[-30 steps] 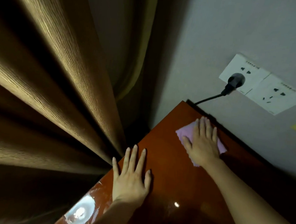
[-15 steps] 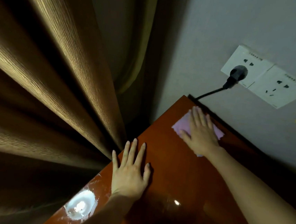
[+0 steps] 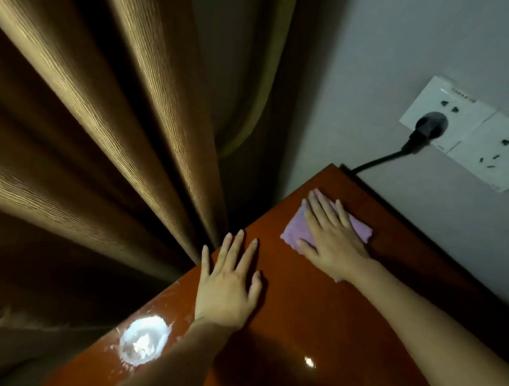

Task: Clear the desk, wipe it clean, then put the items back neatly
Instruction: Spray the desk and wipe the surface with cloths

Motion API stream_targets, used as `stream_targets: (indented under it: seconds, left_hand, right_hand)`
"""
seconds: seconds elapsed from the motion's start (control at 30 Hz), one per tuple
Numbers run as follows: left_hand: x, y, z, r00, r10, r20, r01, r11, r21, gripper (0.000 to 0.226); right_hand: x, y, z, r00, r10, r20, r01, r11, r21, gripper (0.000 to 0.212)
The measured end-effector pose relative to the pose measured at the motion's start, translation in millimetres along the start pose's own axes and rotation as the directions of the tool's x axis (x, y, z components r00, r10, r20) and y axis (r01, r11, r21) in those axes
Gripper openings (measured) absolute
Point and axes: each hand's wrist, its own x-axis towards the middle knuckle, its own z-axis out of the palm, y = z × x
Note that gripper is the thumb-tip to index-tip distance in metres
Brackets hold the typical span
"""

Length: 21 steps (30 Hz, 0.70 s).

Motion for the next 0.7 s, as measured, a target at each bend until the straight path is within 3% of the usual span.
stream_targets:
  seconds: [0.07,0.13,0.27,0.33,0.43,0.53,0.6,0.7]
  left_hand:
    - [-1,1,-3,1.000,-0.002,0.017,0.002,1.000,-0.005,0.064]
    - [0,3,-4,1.000,-0.007,0.014,0.007,1.000,-0.014,0.064]
    - [-1,4,-2,1.000,-0.005,-0.011,0.005,1.000,-0.017,0.062]
    - [-1,4,-3,1.000,-0.013,-0.020,0.012,1.000,-0.027,0.063]
    - [-2,2,-2,1.000,0.013,-0.025,-0.014,0.999,-0.048,0.066]
    - [-18,-9,-2,0.998,0.001,-0.059,-0.005,0.998,-0.066,0.063]
    - [-39,-20,0,0.998,-0.014,-0.058,0.011,0.999,-0.049,0.059]
    - [-66,-31,-2,0.998,-0.060,-0.032,0.059,0.998,-0.036,0.056]
  right_hand:
    - [-15,24,-1,0.998,0.057,0.035,-0.057,0.998,-0.006,0.092]
    - [-11,36,-2,0.976,0.209,0.063,-0.209,0.978,-0.010,0.092]
    - [31,6,-8,0.866,0.492,0.093,-0.497,0.867,0.041,0.081]
    - [44,-20,-9,0.887,0.457,0.071,-0.461,0.885,0.061,0.081]
    - [23,-56,-9,0.977,0.209,0.050,-0.212,0.976,0.058,0.085]
    - [-31,-52,-1,1.000,0.016,0.018,-0.016,1.000,0.014,0.083]
    - [-55,-33,-1,0.999,0.038,0.037,-0.038,0.999,0.001,0.084]
    - [-53,-22,-2,0.982,0.185,0.033,-0.185,0.983,0.014,0.090]
